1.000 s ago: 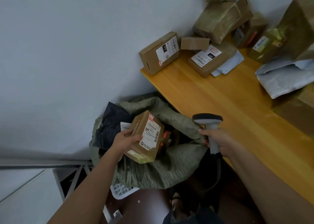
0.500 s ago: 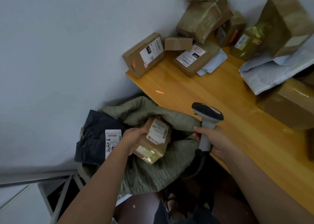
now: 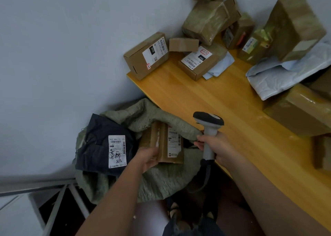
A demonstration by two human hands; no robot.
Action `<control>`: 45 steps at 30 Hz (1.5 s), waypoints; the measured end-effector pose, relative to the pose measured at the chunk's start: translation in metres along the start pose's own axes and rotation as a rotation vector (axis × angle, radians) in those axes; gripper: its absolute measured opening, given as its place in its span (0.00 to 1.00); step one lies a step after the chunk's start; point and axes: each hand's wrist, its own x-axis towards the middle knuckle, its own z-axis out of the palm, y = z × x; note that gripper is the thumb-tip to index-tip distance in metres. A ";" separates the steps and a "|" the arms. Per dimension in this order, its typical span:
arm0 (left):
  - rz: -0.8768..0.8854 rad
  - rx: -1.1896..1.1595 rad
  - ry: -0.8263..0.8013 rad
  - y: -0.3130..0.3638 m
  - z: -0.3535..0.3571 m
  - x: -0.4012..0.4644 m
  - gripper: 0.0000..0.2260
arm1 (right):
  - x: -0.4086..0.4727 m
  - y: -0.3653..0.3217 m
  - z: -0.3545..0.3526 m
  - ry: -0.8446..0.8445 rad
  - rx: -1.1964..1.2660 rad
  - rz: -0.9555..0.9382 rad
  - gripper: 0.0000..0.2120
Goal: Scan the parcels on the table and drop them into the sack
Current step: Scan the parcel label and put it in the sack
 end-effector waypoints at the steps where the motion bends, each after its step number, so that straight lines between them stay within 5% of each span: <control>1: -0.006 0.045 0.013 -0.001 -0.005 -0.001 0.13 | -0.001 0.000 -0.001 -0.006 -0.025 0.012 0.06; 8: 0.143 0.036 0.139 0.031 -0.014 -0.017 0.03 | -0.005 -0.007 -0.015 0.056 0.015 0.051 0.04; 18: 0.338 0.063 0.141 0.105 0.035 -0.024 0.05 | 0.016 -0.051 -0.048 -0.142 -0.139 0.192 0.10; 26: 0.351 0.205 0.202 0.196 0.084 -0.012 0.10 | 0.056 -0.137 -0.082 -0.149 0.049 0.063 0.04; 31: 0.433 0.342 0.213 0.233 0.140 0.004 0.13 | 0.077 -0.186 -0.107 -0.071 0.167 -0.041 0.09; 38: 0.793 0.874 0.237 0.264 0.200 0.054 0.31 | 0.104 -0.201 -0.129 -0.031 0.123 -0.046 0.15; 41: 0.723 1.320 0.247 0.266 0.213 0.077 0.37 | 0.110 -0.198 -0.136 -0.041 0.104 -0.032 0.13; 45: 0.715 1.555 0.274 0.251 0.213 0.081 0.36 | 0.114 -0.191 -0.143 -0.012 0.107 -0.018 0.14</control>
